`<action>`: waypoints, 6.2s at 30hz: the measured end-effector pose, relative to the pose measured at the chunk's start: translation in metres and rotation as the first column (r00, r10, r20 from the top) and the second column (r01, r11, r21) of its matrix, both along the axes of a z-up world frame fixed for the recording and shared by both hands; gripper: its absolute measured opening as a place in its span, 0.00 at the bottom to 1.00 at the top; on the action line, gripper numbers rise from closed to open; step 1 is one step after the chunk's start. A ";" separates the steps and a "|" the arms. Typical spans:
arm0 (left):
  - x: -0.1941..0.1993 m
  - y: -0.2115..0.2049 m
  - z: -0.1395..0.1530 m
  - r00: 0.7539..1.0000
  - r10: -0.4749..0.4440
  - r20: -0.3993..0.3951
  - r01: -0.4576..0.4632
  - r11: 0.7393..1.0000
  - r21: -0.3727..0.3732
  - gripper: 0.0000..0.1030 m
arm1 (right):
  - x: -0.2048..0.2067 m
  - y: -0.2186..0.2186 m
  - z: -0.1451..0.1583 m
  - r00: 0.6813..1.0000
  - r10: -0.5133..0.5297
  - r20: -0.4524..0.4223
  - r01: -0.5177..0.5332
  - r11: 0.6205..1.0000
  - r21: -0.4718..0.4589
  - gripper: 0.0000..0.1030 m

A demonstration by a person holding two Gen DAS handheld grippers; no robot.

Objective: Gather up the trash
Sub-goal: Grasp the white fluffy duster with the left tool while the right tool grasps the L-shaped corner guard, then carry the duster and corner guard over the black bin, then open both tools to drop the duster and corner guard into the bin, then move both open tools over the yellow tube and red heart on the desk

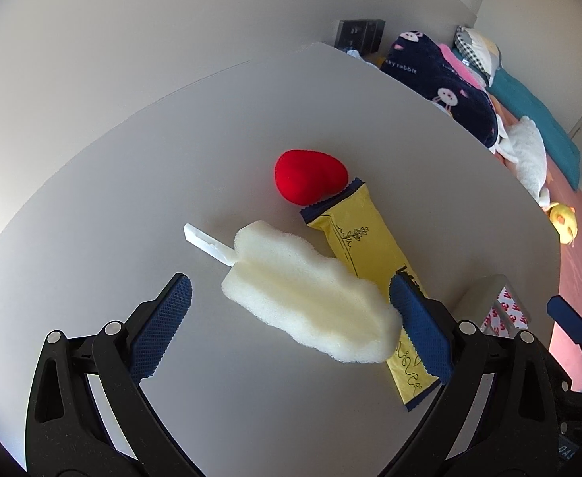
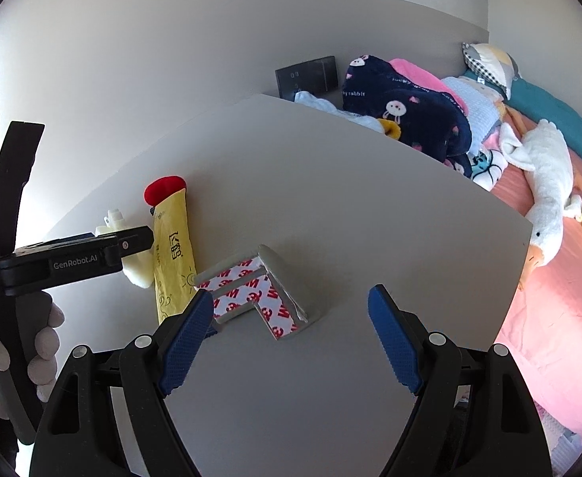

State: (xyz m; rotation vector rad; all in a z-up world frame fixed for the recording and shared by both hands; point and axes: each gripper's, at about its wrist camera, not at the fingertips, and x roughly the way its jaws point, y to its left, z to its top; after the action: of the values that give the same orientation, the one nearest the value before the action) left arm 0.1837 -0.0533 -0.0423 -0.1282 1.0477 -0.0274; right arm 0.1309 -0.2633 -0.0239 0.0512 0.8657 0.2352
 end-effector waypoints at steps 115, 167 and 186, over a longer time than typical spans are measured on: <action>-0.161 -0.335 0.043 0.623 -0.772 0.123 0.781 0.622 -0.050 0.25 | -0.217 -0.298 0.010 0.827 -0.561 0.021 0.556 0.824 0.105 0.22; -0.148 -0.339 0.025 0.622 -0.782 0.046 0.783 0.622 0.003 0.86 | -0.213 -0.310 0.004 0.796 -0.605 -0.023 0.605 0.793 0.071 0.65; -0.133 -0.266 0.021 0.726 -0.686 0.053 0.687 0.727 -0.009 0.86 | -0.174 -0.251 0.005 0.873 -0.488 -0.022 0.488 0.870 0.077 0.65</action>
State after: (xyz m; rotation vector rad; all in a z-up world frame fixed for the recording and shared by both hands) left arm 0.0505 -0.3198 -0.0211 0.2482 0.9988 -0.7263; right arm -0.0427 -0.5146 -0.0194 0.3428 0.8177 -0.2082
